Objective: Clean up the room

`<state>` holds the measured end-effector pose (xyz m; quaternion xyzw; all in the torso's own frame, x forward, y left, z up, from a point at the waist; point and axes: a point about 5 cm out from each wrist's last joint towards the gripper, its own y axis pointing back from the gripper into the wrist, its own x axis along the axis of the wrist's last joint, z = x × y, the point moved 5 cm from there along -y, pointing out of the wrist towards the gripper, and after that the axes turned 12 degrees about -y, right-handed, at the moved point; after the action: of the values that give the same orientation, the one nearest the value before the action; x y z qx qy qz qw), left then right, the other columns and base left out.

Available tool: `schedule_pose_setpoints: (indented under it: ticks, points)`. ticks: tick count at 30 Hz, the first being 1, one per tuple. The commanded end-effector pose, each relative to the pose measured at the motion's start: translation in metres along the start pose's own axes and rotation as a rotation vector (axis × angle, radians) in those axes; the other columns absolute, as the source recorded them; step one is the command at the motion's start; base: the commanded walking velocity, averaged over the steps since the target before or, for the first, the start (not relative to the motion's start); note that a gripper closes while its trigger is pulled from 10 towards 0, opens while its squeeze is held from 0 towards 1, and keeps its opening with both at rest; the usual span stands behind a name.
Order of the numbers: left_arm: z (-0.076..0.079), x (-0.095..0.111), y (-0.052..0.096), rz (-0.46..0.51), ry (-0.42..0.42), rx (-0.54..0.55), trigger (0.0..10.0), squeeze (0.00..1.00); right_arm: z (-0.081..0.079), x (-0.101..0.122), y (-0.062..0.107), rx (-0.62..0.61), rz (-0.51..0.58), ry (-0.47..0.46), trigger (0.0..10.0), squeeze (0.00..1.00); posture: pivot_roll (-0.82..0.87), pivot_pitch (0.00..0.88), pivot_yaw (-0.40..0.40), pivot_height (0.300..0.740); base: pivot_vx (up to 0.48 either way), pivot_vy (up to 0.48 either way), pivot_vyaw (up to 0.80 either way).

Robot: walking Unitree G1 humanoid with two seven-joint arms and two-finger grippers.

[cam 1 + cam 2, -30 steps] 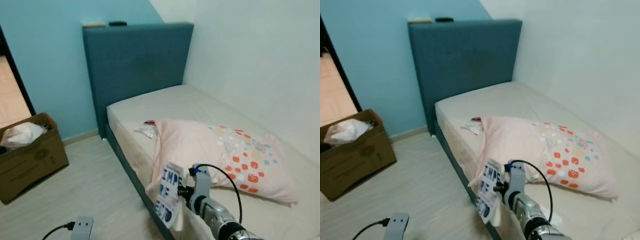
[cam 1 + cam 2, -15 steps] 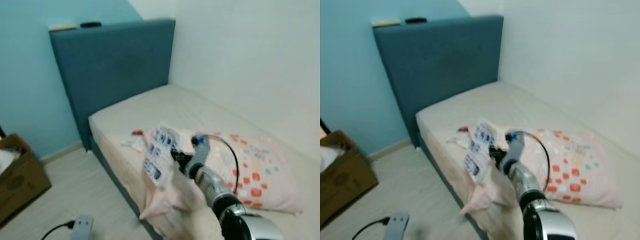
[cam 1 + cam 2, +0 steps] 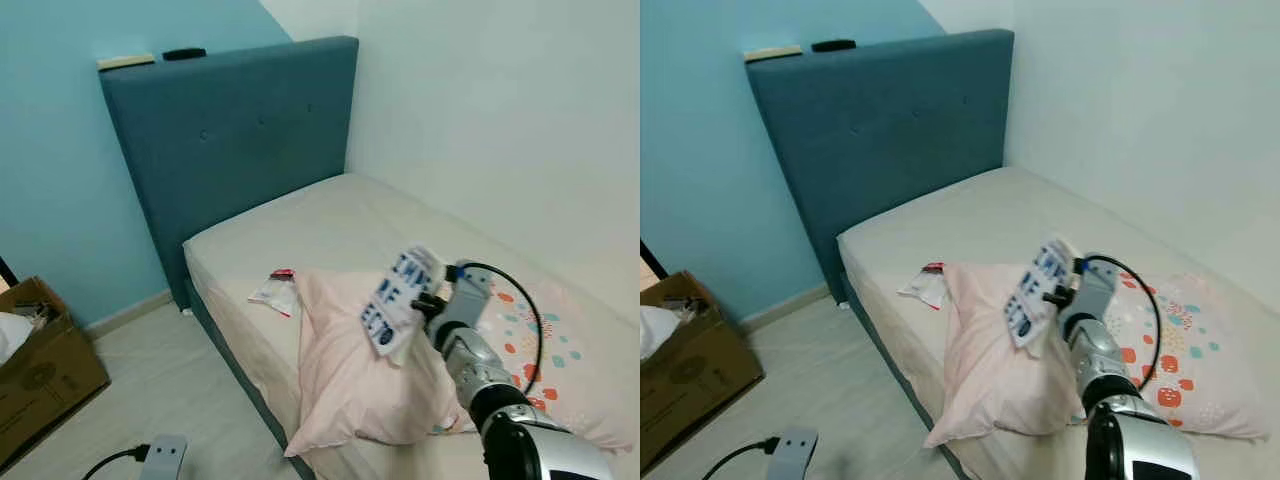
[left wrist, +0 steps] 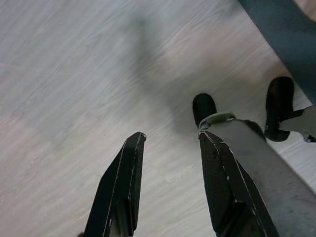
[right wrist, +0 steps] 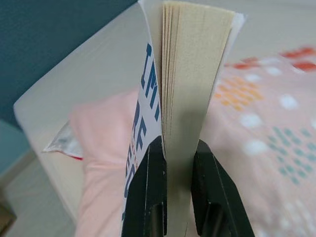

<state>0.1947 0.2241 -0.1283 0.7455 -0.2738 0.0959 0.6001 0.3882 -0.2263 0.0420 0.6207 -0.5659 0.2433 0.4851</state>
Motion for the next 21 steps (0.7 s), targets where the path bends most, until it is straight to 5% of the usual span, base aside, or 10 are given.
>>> schedule_pose_setpoints:
  ticks: [1,2,3,11,20,21]
  points:
    - [-0.002,-0.005,0.001,-0.015,-0.024,-0.005,10.0,0.00,0.012,-0.016,0.004,-0.043,-0.048,-0.023,10.0,0.56,-0.05,0.000,-0.032,0.740,0.000,0.000,0.00]
    - [-0.002,-0.005,0.001,-0.014,-0.027,-0.004,10.0,0.00,0.015,-0.019,0.006,-0.058,-0.051,-0.022,10.0,0.84,-0.05,0.000,-0.032,0.740,0.000,0.000,0.00]
    - [-0.003,-0.005,0.001,-0.013,-0.028,-0.003,10.0,0.00,0.017,-0.022,0.007,-0.065,-0.053,-0.038,10.0,1.00,-0.04,0.000,-0.030,0.740,0.000,0.000,0.00]
    - [-0.009,-0.004,0.001,-0.011,-0.040,0.007,10.0,0.00,0.028,-0.021,0.009,-0.155,-0.030,-0.040,10.0,1.00,-0.04,0.000,-0.020,0.740,0.000,0.000,0.00]
    - [-0.005,-0.001,0.000,-0.002,-0.030,-0.004,10.0,0.00,0.070,-0.003,0.018,-0.360,0.015,0.095,10.0,1.00,-0.06,0.000,-0.021,0.740,0.000,0.000,0.00]
    - [-0.004,-0.002,0.000,-0.004,-0.028,-0.006,10.0,0.00,0.076,-0.006,0.021,-0.380,-0.001,0.107,10.0,0.62,-0.07,0.000,-0.024,0.740,0.000,0.000,0.00]
